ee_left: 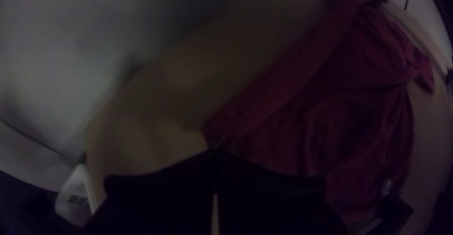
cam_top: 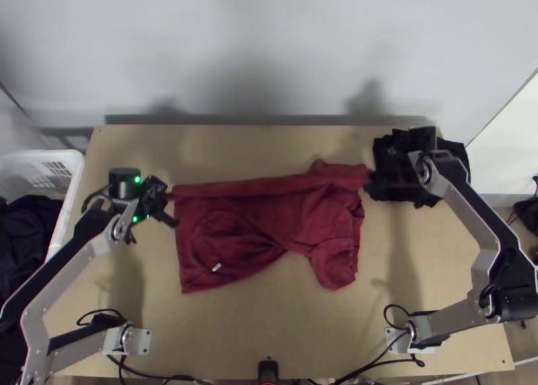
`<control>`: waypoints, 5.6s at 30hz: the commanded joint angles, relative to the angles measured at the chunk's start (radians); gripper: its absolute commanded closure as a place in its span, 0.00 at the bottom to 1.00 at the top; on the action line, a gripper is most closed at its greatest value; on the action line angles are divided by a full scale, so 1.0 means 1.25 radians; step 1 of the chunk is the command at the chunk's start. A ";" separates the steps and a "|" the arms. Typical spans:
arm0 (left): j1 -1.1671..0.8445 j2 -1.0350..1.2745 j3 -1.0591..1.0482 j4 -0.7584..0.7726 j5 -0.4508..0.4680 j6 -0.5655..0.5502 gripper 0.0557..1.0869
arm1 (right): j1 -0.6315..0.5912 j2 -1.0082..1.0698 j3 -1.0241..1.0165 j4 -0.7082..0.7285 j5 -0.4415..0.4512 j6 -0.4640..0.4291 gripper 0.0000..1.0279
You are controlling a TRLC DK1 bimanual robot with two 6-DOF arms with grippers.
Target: Fold the t-shirt
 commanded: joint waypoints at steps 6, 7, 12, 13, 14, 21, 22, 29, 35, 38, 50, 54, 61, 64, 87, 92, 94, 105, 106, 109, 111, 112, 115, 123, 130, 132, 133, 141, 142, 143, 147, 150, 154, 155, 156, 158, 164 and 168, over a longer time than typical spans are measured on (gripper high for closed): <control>0.008 -0.052 -0.104 -0.034 0.006 0.046 0.96 | -0.022 -0.044 -0.129 0.007 0.000 -0.010 0.97; -0.001 -0.053 -0.117 -0.038 0.007 0.046 0.96 | -0.021 -0.048 -0.138 0.007 0.000 -0.013 0.97; -0.034 -0.046 -0.157 -0.029 0.007 0.041 0.93 | -0.005 -0.050 -0.159 0.008 0.000 -0.016 0.97; -0.035 -0.035 -0.153 -0.022 0.006 0.037 0.86 | 0.002 -0.046 -0.160 0.011 0.000 -0.016 0.97; -0.037 -0.019 -0.146 -0.021 0.006 0.035 0.81 | 0.007 -0.045 -0.162 0.017 0.000 -0.015 0.92; -0.050 0.038 -0.101 -0.013 -0.003 0.014 0.06 | 0.043 -0.042 -0.164 0.034 -0.001 -0.011 0.61; -0.052 0.039 -0.099 -0.004 -0.007 0.007 0.05 | 0.046 -0.039 -0.162 0.034 -0.001 -0.010 0.51; -0.052 0.025 -0.082 0.008 -0.014 -0.014 0.05 | 0.059 -0.050 -0.161 0.034 -0.001 -0.005 0.03; -0.010 -0.085 -0.056 -0.065 -0.014 0.011 0.05 | 0.023 -0.136 -0.164 0.018 -0.001 -0.010 0.03; -0.080 -0.168 -0.043 -0.167 -0.012 0.013 0.05 | 0.034 -0.190 -0.183 -0.042 -0.001 -0.020 0.03; -0.442 -0.261 -0.148 -0.373 -0.020 0.049 0.05 | 0.237 -0.330 -0.381 -0.101 0.000 -0.023 0.05; -0.496 -0.236 -0.174 -0.343 -0.057 0.063 0.05 | 0.266 -0.337 -0.402 -0.103 0.000 -0.006 0.07; -0.558 -0.191 -0.191 -0.317 -0.056 0.070 0.05 | 0.277 -0.337 -0.410 -0.103 0.000 0.017 0.07; -0.569 -0.157 -0.194 -0.306 -0.056 0.075 0.05 | 0.287 -0.335 -0.412 -0.103 0.000 0.020 0.07; -0.502 -0.056 -0.223 -0.245 -0.042 0.111 0.27 | 0.367 -0.245 -0.429 -0.057 0.053 0.039 0.44; -0.498 -0.054 -0.238 -0.224 -0.040 0.110 0.40 | 0.378 -0.210 -0.425 -0.040 0.061 0.041 0.46; -0.496 -0.058 -0.241 -0.224 -0.040 0.110 0.43 | 0.379 -0.204 -0.424 -0.035 0.070 0.043 0.47; -0.452 -0.081 -0.216 -0.262 -0.036 0.123 0.31 | 0.383 -0.196 -0.407 -0.025 0.070 0.043 0.55; -0.448 -0.081 -0.213 -0.269 -0.036 0.126 0.29 | 0.384 -0.197 -0.407 -0.025 0.070 0.044 0.55; -0.446 -0.079 -0.203 -0.288 -0.030 0.135 0.27 | 0.385 -0.192 -0.405 -0.024 0.070 0.044 0.55; -0.446 -0.081 -0.190 -0.306 -0.017 0.134 0.25 | 0.386 -0.191 -0.404 -0.022 0.070 0.046 0.55; -0.445 -0.080 -0.182 -0.313 -0.012 0.134 0.25 | 0.388 -0.191 -0.403 -0.022 0.070 0.046 0.55; -0.445 -0.079 -0.170 -0.328 -0.007 0.135 0.26 | 0.391 -0.191 -0.396 -0.022 0.070 0.048 0.55; -0.419 -0.074 -0.169 -0.332 0.002 0.170 0.37 | 0.393 -0.180 -0.378 -0.019 0.071 0.048 0.55; -0.407 -0.079 -0.169 -0.332 0.028 0.177 0.50 | 0.405 -0.169 -0.380 -0.015 0.070 0.061 0.55; -0.407 -0.083 -0.170 -0.329 0.037 0.176 0.59 | 0.406 -0.169 -0.380 -0.015 0.070 0.063 0.55; -0.407 -0.086 -0.170 -0.329 0.042 0.175 0.62 | 0.406 -0.169 -0.381 -0.015 0.070 0.063 0.55; -0.407 -0.094 -0.180 -0.334 0.045 0.171 0.85 | 0.406 -0.172 -0.394 -0.015 0.070 0.064 0.74; -0.408 -0.097 -0.181 -0.334 0.045 0.170 0.95 | 0.406 -0.173 -0.396 -0.015 0.070 0.064 0.76; -0.407 -0.099 -0.181 -0.334 0.045 0.167 0.96 | 0.406 -0.173 -0.396 -0.015 0.071 0.064 0.77; -0.407 -0.122 -0.189 -0.338 0.045 0.165 0.96 | 0.405 -0.172 -0.404 -0.014 0.071 0.064 0.91; -0.406 -0.143 -0.190 -0.340 0.045 0.160 0.96 | 0.401 -0.174 -0.412 -0.013 0.075 0.064 0.97; -0.390 -0.173 -0.191 -0.353 0.045 0.157 0.96 | 0.400 -0.189 -0.415 -0.014 0.075 0.064 0.97; -0.386 -0.183 -0.190 -0.356 0.045 0.155 0.96 | 0.400 -0.200 -0.415 -0.014 0.075 0.064 0.97; -0.383 -0.195 -0.190 -0.361 0.045 0.154 0.96 | 0.400 -0.212 -0.413 -0.016 0.075 0.064 0.97; -0.376 -0.221 -0.191 -0.375 0.045 0.153 0.96 | 0.393 -0.243 -0.412 -0.020 0.075 0.063 0.97; -0.343 -0.295 -0.196 -0.439 0.044 0.167 0.96 | 0.378 -0.330 -0.416 -0.076 0.072 0.057 0.97; -0.302 -0.350 -0.213 -0.473 0.044 0.203 0.96 | 0.370 -0.370 -0.440 -0.106 0.071 0.049 0.97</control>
